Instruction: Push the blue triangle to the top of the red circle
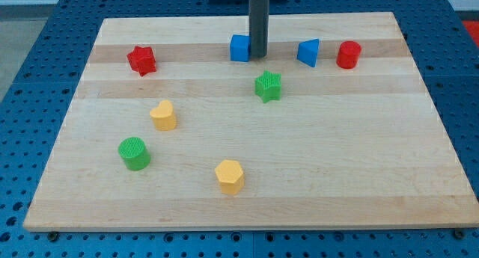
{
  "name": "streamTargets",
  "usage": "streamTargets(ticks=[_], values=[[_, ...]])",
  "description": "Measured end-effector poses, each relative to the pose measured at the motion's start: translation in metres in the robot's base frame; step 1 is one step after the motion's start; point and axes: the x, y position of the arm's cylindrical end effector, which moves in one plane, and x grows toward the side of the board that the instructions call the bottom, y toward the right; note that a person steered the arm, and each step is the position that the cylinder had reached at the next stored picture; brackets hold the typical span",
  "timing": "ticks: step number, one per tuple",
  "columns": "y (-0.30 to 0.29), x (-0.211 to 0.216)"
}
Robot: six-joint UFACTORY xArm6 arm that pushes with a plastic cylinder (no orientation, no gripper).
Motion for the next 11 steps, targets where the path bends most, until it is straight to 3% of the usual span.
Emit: streamTargets(ticks=[2,6,9,11], values=[[0.047,0.022],[0.141,-0.015],[0.165,-0.021],[0.170,-0.058]])
